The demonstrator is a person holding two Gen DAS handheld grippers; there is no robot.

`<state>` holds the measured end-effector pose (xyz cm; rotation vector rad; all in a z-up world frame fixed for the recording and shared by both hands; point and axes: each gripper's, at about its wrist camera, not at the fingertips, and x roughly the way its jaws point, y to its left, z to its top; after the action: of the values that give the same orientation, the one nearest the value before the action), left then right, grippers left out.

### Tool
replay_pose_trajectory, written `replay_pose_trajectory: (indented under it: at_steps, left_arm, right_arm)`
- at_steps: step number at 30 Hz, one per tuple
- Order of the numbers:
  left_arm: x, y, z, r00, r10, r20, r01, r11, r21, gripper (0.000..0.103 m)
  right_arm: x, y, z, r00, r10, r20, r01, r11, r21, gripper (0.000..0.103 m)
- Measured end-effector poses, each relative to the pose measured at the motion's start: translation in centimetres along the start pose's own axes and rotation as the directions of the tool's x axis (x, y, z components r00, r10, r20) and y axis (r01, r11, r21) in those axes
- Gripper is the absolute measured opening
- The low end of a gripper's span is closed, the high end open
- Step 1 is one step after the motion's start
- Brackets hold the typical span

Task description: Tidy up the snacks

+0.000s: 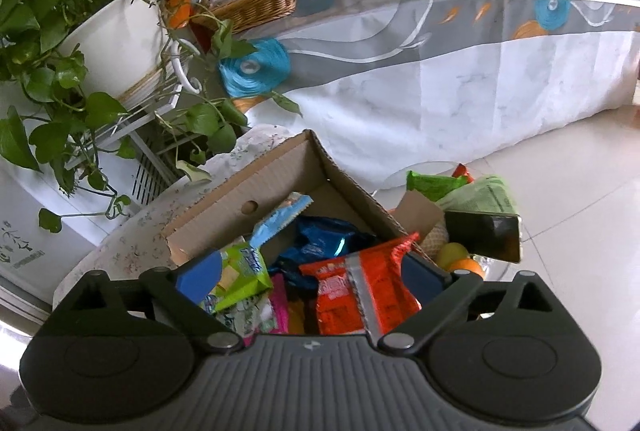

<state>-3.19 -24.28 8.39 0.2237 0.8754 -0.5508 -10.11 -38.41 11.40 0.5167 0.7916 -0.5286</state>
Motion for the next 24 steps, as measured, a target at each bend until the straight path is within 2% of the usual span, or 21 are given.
replay_pose_trajectory:
  at_steps: [9, 13, 15, 20, 22, 24]
  left_arm:
    - [-2.6, 1.8, -0.2, 0.999, 0.018, -0.041, -0.020, 0.999, -0.037, 0.102]
    - [-3.7, 1.8, 0.2, 1.000, 0.005, -0.025, -0.005, 1.000, -0.013, 0.102]
    - [-4.0, 1.8, 0.5, 1.000, 0.024, -0.011, -0.024, 1.000, 0.001, 0.102]
    - [-2.9, 2.0, 0.7, 0.997, 0.064, -0.038, -0.064, 0.998, 0.020, 0.102]
    - [-2.1, 2.2, 0.8, 0.993, 0.111, -0.046, -0.112, 0.994, -0.012, 0.102]
    - [-1.4, 2.7, 1.1, 0.990, 0.116, -0.075, -0.120, 0.991, -0.062, 0.102]
  right_arm:
    - [-1.4, -0.8, -2.2, 0.999, -0.047, -0.015, 0.047, 0.998, -0.031, 0.102]
    - [-1.7, -1.7, -3.3, 0.997, -0.076, -0.035, 0.075, 0.997, -0.029, 0.102]
    - [-1.8, -1.9, -3.7, 0.995, -0.091, -0.042, 0.090, 0.995, -0.032, 0.102]
    - [-1.5, -1.5, -4.3, 0.989, -0.136, -0.054, 0.131, 0.988, -0.077, 0.103]
    - [-1.3, -1.2, -4.4, 0.987, -0.149, -0.055, 0.144, 0.985, -0.094, 0.103]
    - [-1.0, -0.8, -4.4, 0.985, -0.157, -0.065, 0.149, 0.983, -0.111, 0.103]
